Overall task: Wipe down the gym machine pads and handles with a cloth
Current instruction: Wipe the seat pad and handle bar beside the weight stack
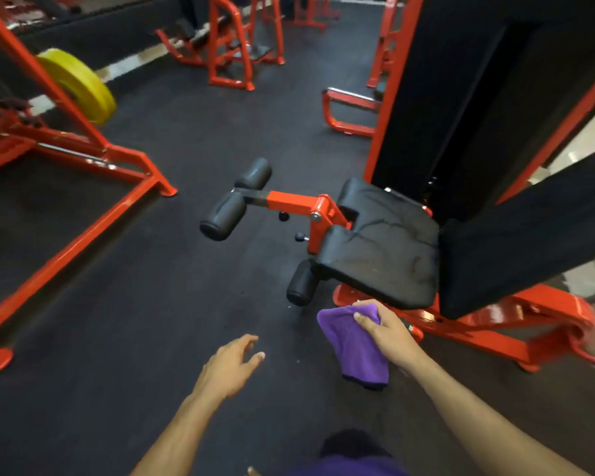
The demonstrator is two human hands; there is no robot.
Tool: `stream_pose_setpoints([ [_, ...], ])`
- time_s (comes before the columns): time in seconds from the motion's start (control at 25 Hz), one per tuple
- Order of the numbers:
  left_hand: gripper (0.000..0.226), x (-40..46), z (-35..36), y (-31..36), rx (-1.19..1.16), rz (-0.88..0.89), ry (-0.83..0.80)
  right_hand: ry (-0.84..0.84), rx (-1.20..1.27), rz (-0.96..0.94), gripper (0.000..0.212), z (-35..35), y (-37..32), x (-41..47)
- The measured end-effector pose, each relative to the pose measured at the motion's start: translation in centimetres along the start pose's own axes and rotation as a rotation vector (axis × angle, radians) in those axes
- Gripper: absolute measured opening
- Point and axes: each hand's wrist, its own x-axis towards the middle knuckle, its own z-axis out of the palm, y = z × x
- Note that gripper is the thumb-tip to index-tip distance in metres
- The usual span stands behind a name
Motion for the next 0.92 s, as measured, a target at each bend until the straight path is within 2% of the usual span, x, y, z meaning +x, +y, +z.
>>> stream_pose_setpoints([
  [0.16,0.048,4.7,-0.4,1.8,0.026,0.135,-0.115,0.141,0.12,0.08,0.016,0.2,-0.2,0.2],
  [0.32,0.054,9.2,-0.5,4.3,0.159,0.291,-0.181,0.238,0.179,0.159,0.015,0.2,1.0,1.1],
  [0.6,0.069,21.8,-4.0,9.8,0.419,0.546,-0.221,0.516,0.348,0.279,0.014,-2.4,4.5,9.9],
  [0.76,0.071,29.6,-6.3,12.7,0.507,0.553,-0.265,0.588,0.407,0.335,0.013,-4.1,5.3,15.3],
  [0.92,0.071,35.5,-5.8,16.5,0.632,0.639,-0.366,0.703,0.479,0.41,0.015,-6.0,5.4,18.0],
])
